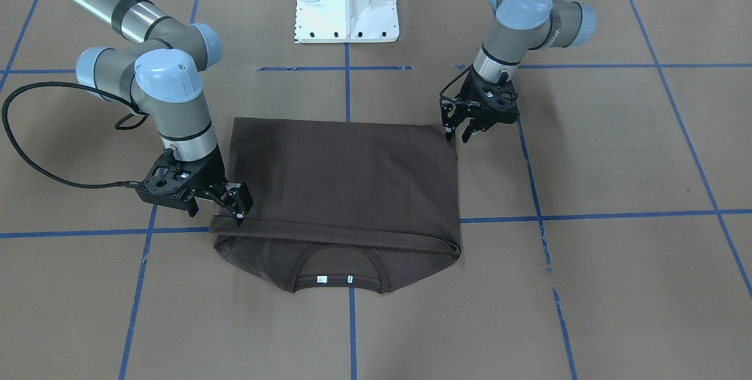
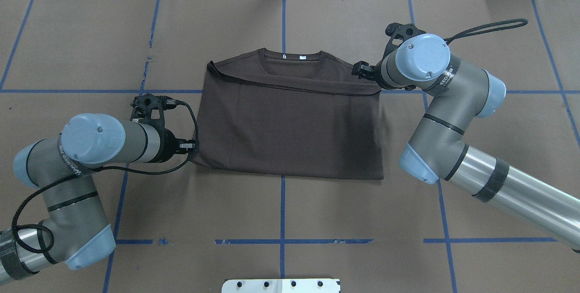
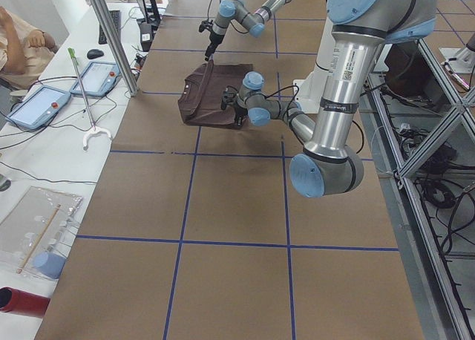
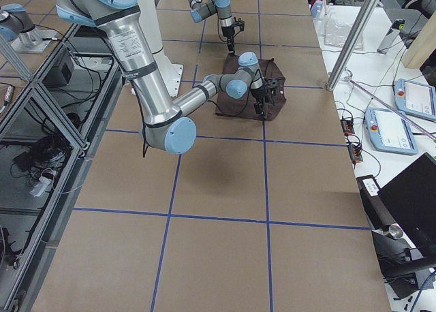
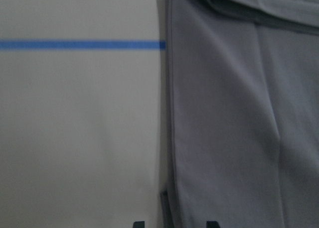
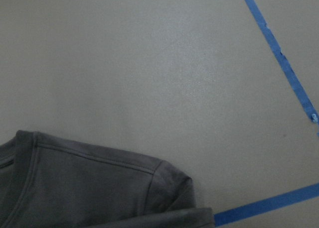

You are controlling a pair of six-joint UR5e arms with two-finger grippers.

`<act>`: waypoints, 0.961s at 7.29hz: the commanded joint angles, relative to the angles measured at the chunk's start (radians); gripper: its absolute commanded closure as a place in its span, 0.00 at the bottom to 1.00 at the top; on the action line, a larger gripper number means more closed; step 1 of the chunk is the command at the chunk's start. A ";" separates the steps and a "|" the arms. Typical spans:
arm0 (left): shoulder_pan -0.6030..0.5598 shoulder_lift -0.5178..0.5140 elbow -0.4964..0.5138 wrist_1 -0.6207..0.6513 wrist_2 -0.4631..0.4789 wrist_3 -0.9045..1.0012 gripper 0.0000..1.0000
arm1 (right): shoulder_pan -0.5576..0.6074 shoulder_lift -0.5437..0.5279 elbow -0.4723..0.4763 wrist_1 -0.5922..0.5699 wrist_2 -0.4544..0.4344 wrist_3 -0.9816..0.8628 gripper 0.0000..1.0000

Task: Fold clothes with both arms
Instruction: 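Release the hem and draw the left gripper back toward the robot, then grasp the shirt's side edge with the left gripper and drag it farther away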

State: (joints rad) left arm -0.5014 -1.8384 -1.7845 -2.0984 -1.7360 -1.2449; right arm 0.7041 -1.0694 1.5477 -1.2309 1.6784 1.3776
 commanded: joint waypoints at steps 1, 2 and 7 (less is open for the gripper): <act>0.015 0.001 0.010 0.000 0.007 -0.015 0.57 | 0.003 0.000 0.000 0.001 0.001 -0.002 0.00; 0.023 -0.001 0.013 0.000 0.007 -0.016 0.58 | 0.005 0.000 0.000 0.001 0.001 -0.002 0.00; 0.021 0.007 -0.002 0.005 0.010 -0.005 1.00 | 0.011 0.000 -0.001 0.001 0.003 -0.005 0.00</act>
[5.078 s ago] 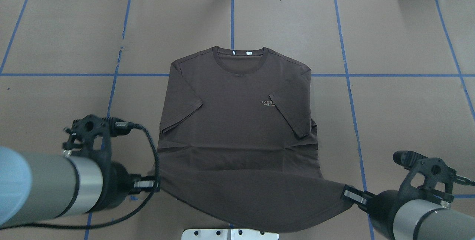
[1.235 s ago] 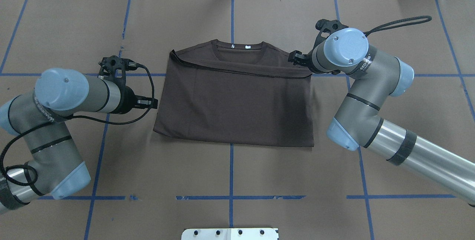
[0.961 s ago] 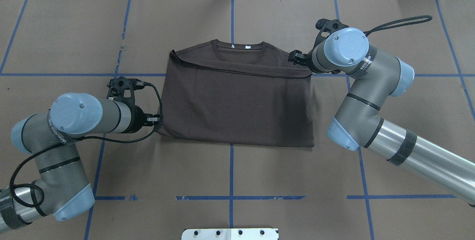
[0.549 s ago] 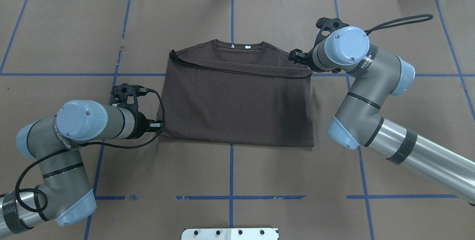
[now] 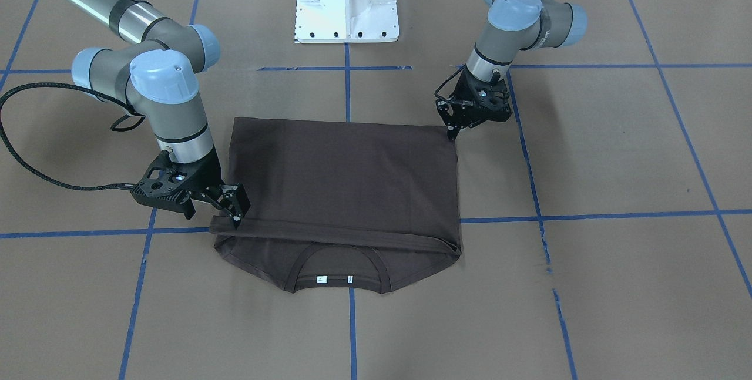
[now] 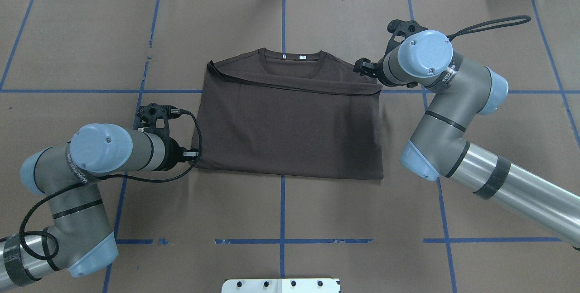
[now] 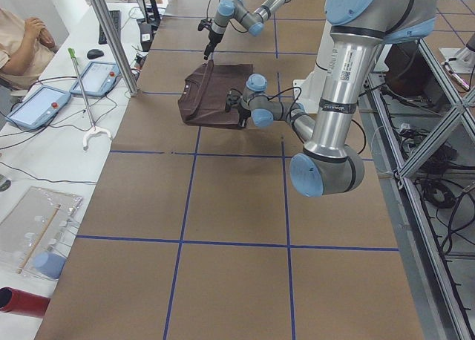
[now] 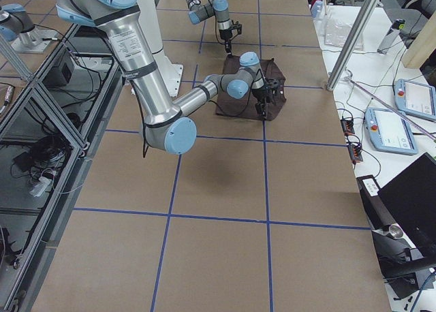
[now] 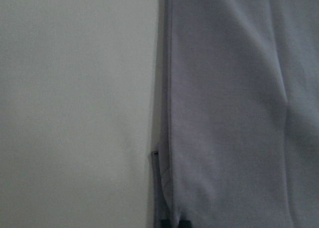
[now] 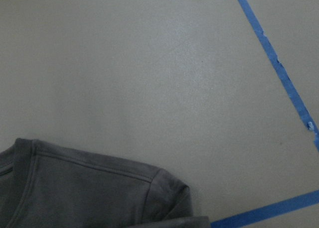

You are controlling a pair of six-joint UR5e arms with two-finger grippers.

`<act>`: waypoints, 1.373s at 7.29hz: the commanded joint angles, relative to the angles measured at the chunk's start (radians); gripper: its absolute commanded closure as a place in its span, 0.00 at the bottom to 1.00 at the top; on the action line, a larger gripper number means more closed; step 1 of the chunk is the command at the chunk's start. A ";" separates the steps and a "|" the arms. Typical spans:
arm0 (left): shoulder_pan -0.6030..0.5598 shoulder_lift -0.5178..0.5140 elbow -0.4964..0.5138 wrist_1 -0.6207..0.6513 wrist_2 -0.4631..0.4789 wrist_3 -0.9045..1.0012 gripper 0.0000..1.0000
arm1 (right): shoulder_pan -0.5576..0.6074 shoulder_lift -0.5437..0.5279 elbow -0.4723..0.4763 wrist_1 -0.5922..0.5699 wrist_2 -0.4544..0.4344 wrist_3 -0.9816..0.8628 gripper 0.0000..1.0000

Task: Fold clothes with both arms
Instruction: 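Grasp the shirt's side edge with the left gripper and drag it farther away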

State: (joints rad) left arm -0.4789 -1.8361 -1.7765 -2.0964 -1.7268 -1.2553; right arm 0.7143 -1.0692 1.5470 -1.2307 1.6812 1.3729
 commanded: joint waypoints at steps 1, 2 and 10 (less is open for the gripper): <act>-0.009 0.012 -0.012 0.004 -0.007 0.036 1.00 | 0.001 0.000 -0.001 -0.001 -0.001 0.000 0.00; -0.047 0.017 0.000 0.006 0.001 0.166 1.00 | 0.001 0.000 -0.001 0.000 -0.001 0.000 0.00; -0.428 -0.463 0.797 -0.170 0.049 0.478 1.00 | -0.004 0.000 0.039 -0.001 0.000 0.012 0.00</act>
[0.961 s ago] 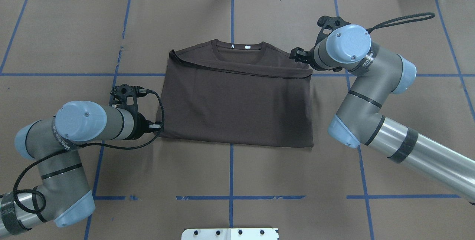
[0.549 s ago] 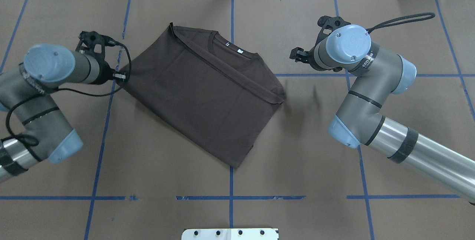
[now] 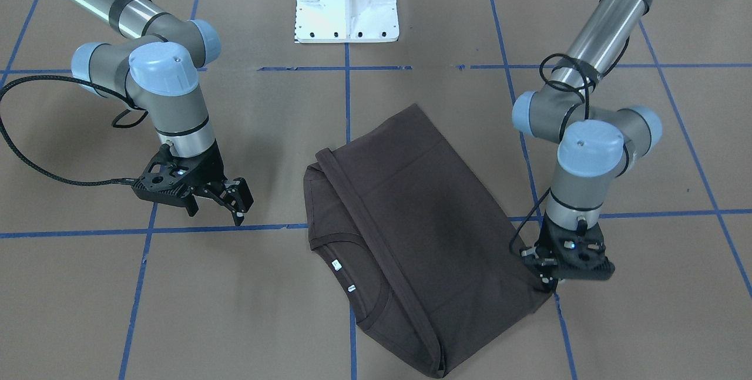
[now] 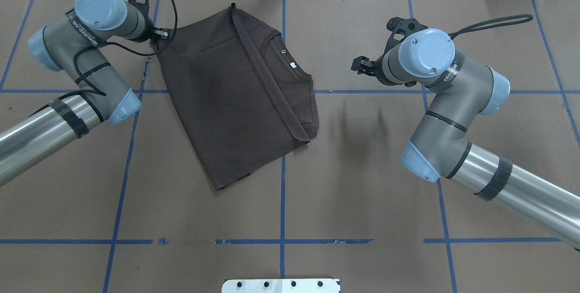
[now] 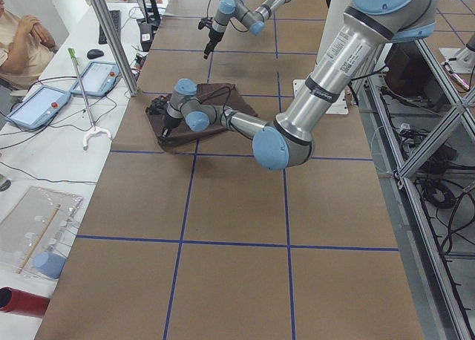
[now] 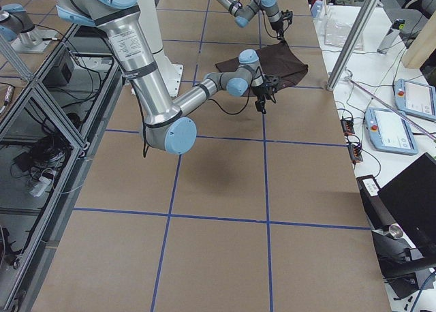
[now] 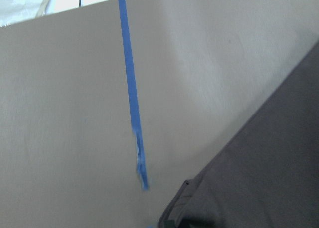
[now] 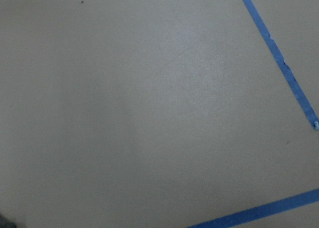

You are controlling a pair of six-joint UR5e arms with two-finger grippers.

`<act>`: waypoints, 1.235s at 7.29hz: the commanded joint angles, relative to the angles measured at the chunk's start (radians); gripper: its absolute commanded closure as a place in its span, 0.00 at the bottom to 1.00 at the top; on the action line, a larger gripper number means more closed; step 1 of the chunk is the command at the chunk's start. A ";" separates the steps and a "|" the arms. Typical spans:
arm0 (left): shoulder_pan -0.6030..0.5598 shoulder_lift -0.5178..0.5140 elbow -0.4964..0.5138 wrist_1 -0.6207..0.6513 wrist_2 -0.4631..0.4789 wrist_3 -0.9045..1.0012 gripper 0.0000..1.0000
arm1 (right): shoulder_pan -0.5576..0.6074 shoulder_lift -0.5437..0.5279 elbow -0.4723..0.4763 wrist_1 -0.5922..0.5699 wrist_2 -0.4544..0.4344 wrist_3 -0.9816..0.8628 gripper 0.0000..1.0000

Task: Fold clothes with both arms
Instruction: 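Grasp the shirt's side edge with the left gripper and drag it farther away, then move the right gripper onto the shirt's collar corner nearest it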

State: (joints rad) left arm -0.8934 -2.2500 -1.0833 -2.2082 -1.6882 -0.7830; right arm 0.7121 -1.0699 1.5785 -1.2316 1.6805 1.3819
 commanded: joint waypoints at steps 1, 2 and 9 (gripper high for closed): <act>-0.033 -0.045 0.099 -0.062 0.009 0.045 0.96 | -0.014 0.011 0.005 0.000 -0.002 0.014 0.00; -0.045 -0.030 0.061 -0.065 0.002 0.186 0.01 | -0.038 0.034 -0.001 0.000 -0.004 0.072 0.00; -0.059 0.050 -0.093 -0.071 -0.172 0.183 0.00 | -0.192 0.309 -0.276 -0.016 -0.185 0.257 0.40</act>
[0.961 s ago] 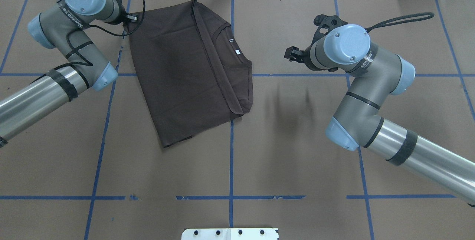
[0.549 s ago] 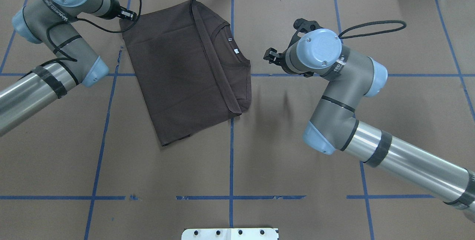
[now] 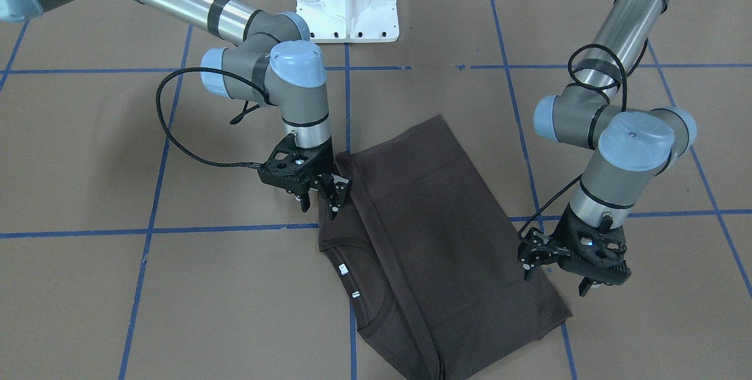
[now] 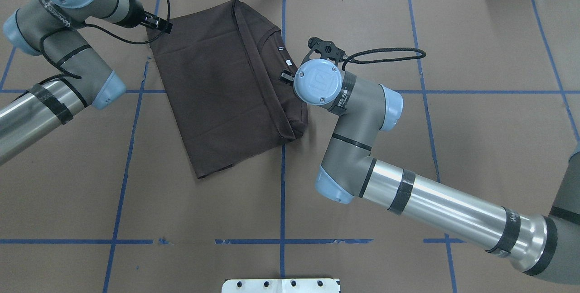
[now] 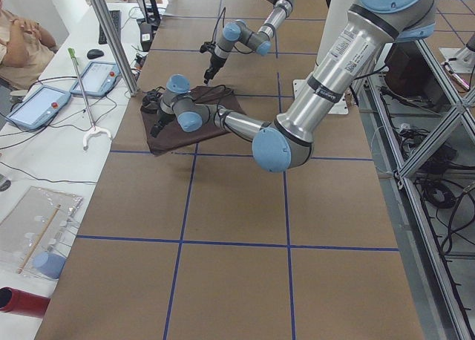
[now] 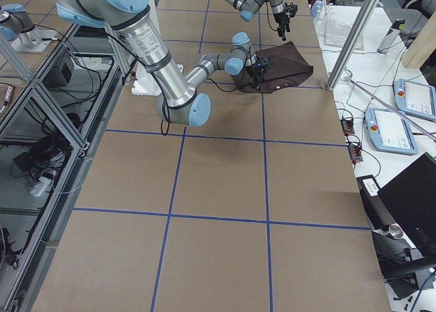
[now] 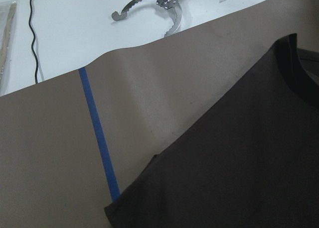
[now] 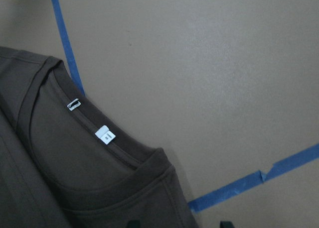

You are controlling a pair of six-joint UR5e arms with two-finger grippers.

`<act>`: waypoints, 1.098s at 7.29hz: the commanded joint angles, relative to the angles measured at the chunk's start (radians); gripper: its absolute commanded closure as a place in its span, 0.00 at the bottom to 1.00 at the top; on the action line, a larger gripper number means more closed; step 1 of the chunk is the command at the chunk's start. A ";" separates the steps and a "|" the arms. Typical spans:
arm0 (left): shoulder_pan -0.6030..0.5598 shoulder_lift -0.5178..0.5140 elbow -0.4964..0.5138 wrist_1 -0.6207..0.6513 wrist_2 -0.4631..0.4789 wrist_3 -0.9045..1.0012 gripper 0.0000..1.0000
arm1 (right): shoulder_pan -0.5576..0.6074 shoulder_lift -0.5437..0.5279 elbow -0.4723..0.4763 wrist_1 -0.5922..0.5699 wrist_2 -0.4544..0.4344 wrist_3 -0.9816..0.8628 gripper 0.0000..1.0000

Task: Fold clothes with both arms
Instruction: 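Move the right gripper onto the shirt's collar corner nearest it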

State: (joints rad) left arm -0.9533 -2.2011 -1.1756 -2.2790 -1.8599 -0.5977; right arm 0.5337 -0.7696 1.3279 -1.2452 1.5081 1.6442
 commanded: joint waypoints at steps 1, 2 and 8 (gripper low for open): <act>0.001 0.001 -0.001 -0.001 -0.001 -0.004 0.00 | -0.017 0.009 -0.035 0.000 -0.029 -0.012 0.41; 0.001 0.003 -0.001 -0.001 -0.001 -0.004 0.00 | -0.017 0.012 -0.062 0.001 -0.039 -0.023 0.41; -0.001 0.017 -0.004 -0.001 -0.001 -0.002 0.00 | -0.034 0.030 -0.078 0.000 -0.051 -0.023 0.56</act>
State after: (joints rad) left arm -0.9528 -2.1846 -1.1795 -2.2795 -1.8607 -0.6010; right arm 0.5027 -0.7395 1.2510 -1.2456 1.4601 1.6221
